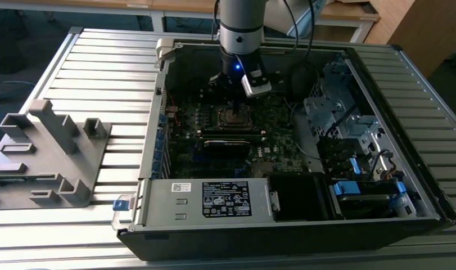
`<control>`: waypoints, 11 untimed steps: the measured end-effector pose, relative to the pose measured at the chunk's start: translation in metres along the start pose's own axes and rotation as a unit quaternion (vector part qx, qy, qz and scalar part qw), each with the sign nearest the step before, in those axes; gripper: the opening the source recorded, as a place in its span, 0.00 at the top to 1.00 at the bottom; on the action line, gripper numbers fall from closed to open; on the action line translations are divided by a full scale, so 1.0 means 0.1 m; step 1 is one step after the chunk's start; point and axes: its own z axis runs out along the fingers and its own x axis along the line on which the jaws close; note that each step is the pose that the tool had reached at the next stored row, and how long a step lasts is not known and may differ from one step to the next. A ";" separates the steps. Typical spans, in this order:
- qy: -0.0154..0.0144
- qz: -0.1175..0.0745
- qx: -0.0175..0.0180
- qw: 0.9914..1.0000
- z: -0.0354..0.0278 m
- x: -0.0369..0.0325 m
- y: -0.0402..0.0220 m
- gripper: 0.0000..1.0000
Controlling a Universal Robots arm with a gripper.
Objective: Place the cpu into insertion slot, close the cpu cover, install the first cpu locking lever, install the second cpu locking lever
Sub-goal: 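Install the second cpu locking lever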
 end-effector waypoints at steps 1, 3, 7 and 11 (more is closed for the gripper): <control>0.000 0.000 0.000 1.000 0.000 0.000 0.000 0.90; 0.000 0.000 0.000 1.000 -0.001 0.000 0.000 0.90; 0.000 0.000 0.000 1.000 -0.003 0.000 0.000 0.90; 0.000 0.000 0.000 1.000 -0.020 -0.001 -0.001 0.90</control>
